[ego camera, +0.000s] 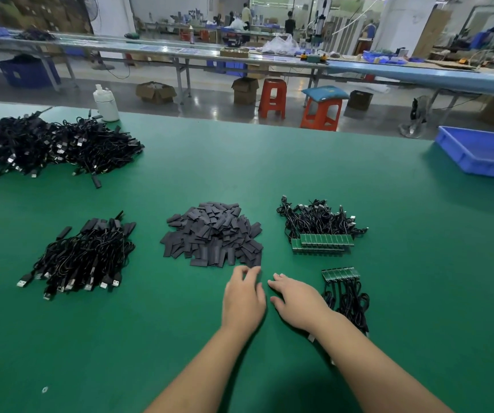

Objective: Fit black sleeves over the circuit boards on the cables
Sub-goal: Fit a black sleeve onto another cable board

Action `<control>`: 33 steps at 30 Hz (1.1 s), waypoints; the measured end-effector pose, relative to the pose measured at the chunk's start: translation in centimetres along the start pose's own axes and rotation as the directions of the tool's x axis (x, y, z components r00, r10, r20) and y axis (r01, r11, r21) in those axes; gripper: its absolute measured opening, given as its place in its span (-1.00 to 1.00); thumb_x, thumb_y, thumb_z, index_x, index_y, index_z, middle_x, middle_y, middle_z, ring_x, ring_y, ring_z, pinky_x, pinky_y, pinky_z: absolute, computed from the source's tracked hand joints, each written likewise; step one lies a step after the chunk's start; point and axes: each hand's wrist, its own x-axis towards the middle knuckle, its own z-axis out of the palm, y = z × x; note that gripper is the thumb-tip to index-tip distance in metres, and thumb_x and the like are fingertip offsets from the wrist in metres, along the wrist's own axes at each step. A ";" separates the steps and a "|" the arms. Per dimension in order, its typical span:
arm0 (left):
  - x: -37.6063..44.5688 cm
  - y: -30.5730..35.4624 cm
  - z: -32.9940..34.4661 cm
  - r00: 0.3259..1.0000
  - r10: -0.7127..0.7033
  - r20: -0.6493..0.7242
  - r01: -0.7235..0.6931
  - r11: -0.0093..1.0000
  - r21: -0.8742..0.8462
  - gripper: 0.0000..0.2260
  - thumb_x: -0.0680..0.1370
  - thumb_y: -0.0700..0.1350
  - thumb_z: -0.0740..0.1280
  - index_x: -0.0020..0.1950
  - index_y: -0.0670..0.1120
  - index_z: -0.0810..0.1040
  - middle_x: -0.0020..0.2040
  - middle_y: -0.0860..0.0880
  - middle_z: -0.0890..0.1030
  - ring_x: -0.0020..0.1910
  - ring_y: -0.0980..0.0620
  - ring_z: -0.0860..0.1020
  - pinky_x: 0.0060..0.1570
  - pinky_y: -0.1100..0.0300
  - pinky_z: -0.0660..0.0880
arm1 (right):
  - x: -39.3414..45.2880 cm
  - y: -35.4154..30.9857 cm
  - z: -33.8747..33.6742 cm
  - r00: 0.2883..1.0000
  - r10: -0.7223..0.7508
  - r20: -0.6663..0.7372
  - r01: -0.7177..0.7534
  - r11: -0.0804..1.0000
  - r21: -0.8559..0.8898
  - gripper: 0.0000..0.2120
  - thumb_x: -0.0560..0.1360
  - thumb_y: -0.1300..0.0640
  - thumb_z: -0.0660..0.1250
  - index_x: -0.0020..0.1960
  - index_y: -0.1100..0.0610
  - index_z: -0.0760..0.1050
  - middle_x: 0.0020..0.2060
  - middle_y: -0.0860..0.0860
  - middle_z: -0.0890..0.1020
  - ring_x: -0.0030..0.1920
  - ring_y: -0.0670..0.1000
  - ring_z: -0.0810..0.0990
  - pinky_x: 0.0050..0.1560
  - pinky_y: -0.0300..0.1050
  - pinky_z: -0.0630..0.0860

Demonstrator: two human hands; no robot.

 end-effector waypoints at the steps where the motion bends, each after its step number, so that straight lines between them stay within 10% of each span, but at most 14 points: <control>1: 0.0 -0.1 0.3 1.000 -0.017 0.015 0.017 1.000 0.019 -0.65 0.58 -0.13 0.25 0.37 -0.05 0.49 0.20 -0.03 0.45 0.08 -0.05 0.50 0.15 0.11 0.43 | 0.0 0.0 -0.3 1.000 0.000 -0.007 0.001 1.000 0.008 -0.58 0.65 -0.01 0.14 0.48 0.03 0.38 0.52 -0.03 0.34 0.52 0.00 0.28 0.44 0.00 0.35; 5: 0.0 -0.6 0.5 1.000 -0.026 0.017 0.026 0.999 0.022 -0.68 0.56 -0.16 0.25 0.32 -0.07 0.52 0.15 -0.02 0.47 0.02 -0.05 0.50 0.09 0.10 0.45 | -0.7 1.9 -2.5 0.941 0.131 -0.313 -0.144 0.989 -0.021 -0.72 0.61 0.01 0.15 0.04 0.02 0.64 -0.09 -0.01 0.69 -0.03 0.06 0.62 -0.01 -0.04 0.59; 7: -0.2 -0.6 0.6 1.000 -0.014 0.011 0.014 0.999 0.038 -0.71 0.57 -0.16 0.25 0.28 -0.06 0.54 0.14 0.00 0.48 0.01 -0.01 0.49 0.07 0.14 0.46 | -0.9 4.0 -3.8 0.875 0.223 -0.430 -0.273 0.960 -0.059 -0.71 0.62 0.01 0.15 0.06 0.04 0.63 -0.09 -0.01 0.68 -0.03 0.03 0.59 0.05 0.00 0.59; 13: -0.2 -0.6 0.9 1.000 -0.008 0.003 0.008 0.998 0.057 -0.73 0.58 -0.13 0.24 0.27 -0.03 0.55 0.12 0.04 0.48 -0.01 0.03 0.46 0.05 0.19 0.44 | -1.6 9.4 -6.3 0.798 0.603 0.006 -0.601 0.794 0.095 -0.25 0.54 -0.25 0.32 0.54 0.12 0.16 0.39 0.11 0.46 0.32 0.14 0.50 0.24 0.06 0.52; 19: 0.1 -0.9 0.8 0.998 -0.044 0.038 0.045 0.999 -0.023 -0.70 0.59 -0.05 0.23 0.30 0.01 0.54 0.14 0.10 0.50 0.07 0.06 0.47 0.14 0.13 0.45 | -1.5 8.7 -6.2 0.828 0.559 0.027 -0.406 0.567 0.717 -0.59 0.47 0.09 0.50 0.28 0.10 0.52 0.18 0.09 0.60 0.02 0.11 0.59 0.04 0.03 0.51; 23: 0.1 -0.9 0.6 0.995 -0.081 0.063 0.086 0.992 -0.087 -0.70 0.58 0.06 0.25 0.29 0.08 0.55 0.14 0.19 0.46 0.08 0.11 0.48 0.14 0.15 0.45 | -1.6 6.6 -6.1 0.885 0.461 0.067 -0.303 0.459 0.835 -0.88 0.48 0.18 0.49 0.02 0.07 0.67 -0.17 0.08 0.73 -0.16 0.08 0.66 0.04 0.03 0.58; 33: 1.5 -0.4 -1.1 0.925 -0.154 0.348 0.297 0.864 -0.408 -0.71 0.53 0.15 0.38 0.21 0.12 0.64 0.19 0.00 0.62 0.25 -0.02 0.53 0.35 -0.03 0.40 | -0.8 1.2 -4.4 0.959 0.278 0.054 -0.105 0.173 0.979 -0.84 0.49 0.28 0.46 0.03 0.10 0.67 -0.10 0.16 0.74 -0.11 0.16 0.71 0.02 0.10 0.65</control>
